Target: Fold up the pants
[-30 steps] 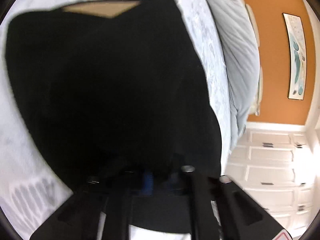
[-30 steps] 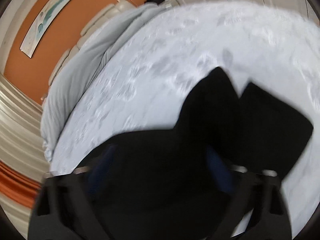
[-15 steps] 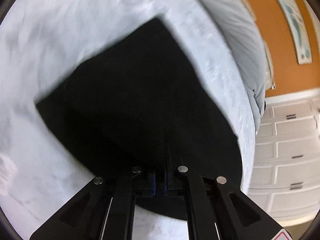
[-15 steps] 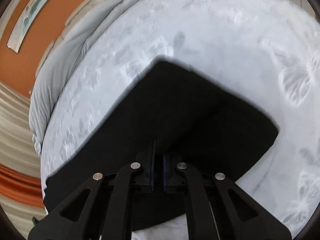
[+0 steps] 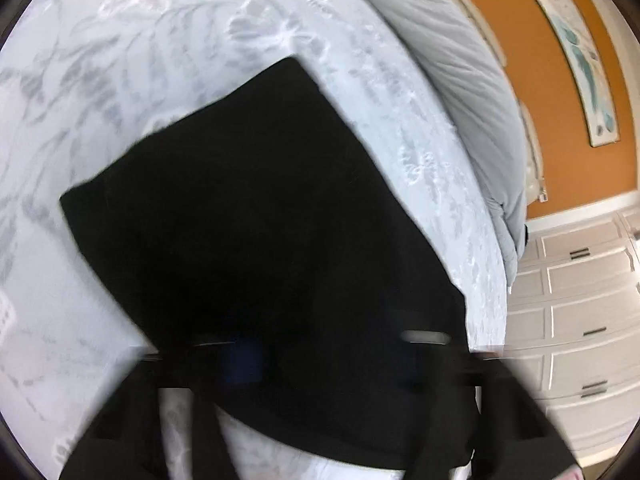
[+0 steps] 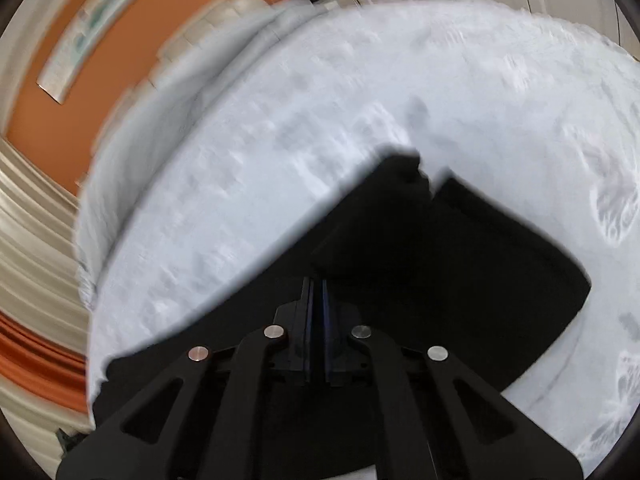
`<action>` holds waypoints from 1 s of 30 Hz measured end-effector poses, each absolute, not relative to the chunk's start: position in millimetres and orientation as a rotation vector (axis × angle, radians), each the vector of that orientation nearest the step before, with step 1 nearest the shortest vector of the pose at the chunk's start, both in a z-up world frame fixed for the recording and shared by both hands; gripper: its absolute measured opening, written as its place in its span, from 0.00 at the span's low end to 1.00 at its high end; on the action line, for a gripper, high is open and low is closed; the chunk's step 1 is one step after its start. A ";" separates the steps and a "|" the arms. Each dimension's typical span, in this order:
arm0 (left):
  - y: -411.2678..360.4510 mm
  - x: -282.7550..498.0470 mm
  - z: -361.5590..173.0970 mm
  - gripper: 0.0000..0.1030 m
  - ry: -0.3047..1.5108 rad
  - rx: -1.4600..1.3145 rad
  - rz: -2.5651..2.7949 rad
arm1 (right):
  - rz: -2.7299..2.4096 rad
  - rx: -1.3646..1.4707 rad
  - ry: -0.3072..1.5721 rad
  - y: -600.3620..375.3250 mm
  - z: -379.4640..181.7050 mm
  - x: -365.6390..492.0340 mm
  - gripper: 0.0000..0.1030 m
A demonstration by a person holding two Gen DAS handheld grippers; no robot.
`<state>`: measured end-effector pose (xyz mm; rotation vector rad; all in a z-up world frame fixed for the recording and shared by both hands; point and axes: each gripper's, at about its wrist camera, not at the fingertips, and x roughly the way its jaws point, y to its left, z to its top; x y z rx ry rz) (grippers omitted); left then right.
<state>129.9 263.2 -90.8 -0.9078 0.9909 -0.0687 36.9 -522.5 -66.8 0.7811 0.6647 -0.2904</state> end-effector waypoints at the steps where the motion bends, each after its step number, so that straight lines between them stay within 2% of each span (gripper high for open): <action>1: 265.0 129.5 -81.7 0.03 0.958 -0.918 -0.093 | -0.278 0.757 0.615 -520.7 -48.3 30.7 0.03; 3: 286.0 111.8 -73.3 0.03 0.899 -0.960 -0.147 | -0.240 0.716 0.527 -514.2 -12.4 15.0 0.03; 5: 291.2 106.5 -59.3 0.04 0.871 -0.960 -0.197 | -0.268 0.641 0.536 -509.4 -0.1 -0.6 0.03; 8: 295.5 103.6 -70.7 0.10 0.972 -0.866 -0.123 | -0.379 0.577 0.731 -518.5 -44.5 0.0 0.03; 10: 295.4 113.0 -105.9 0.14 1.135 -0.863 -0.066 | -0.390 0.633 0.880 -529.1 -89.3 4.6 0.03; 11: 295.6 111.2 -117.8 0.15 1.179 -0.874 -0.048 | -0.398 0.637 0.914 -530.0 -99.2 5.3 0.04; 13: 299.3 108.7 -120.4 0.15 1.159 -0.928 -0.039 | -0.404 0.586 0.917 -523.6 -94.4 5.8 0.06; 14: 300.2 106.0 -113.4 0.19 1.150 -0.925 -0.029 | -0.413 0.571 0.891 -520.1 -84.0 3.5 0.07; 15: 302.3 99.0 -104.0 0.30 1.122 -0.901 -0.005 | -0.424 0.571 0.873 -518.0 -76.5 0.9 0.07; 17: 302.8 84.6 -76.0 0.43 1.020 -0.824 0.062 | -0.450 0.571 0.844 -514.6 -61.8 -6.8 0.11; 20: 300.1 70.7 -37.0 0.48 0.865 -0.703 0.135 | -0.515 0.500 0.771 -493.6 -32.5 -18.8 0.14; 23: 286.7 67.0 -9.6 0.62 0.762 -0.574 0.143 | -0.401 0.439 0.693 -449.9 -5.9 -10.9 0.14; 27: 252.2 85.2 -16.4 0.64 0.801 -0.515 0.106 | -0.161 0.343 0.755 -369.2 -5.6 40.8 0.14; 30: 245.1 110.7 -57.7 0.64 0.989 -0.558 0.132 | -0.010 0.273 0.822 -301.6 -16.8 81.1 0.14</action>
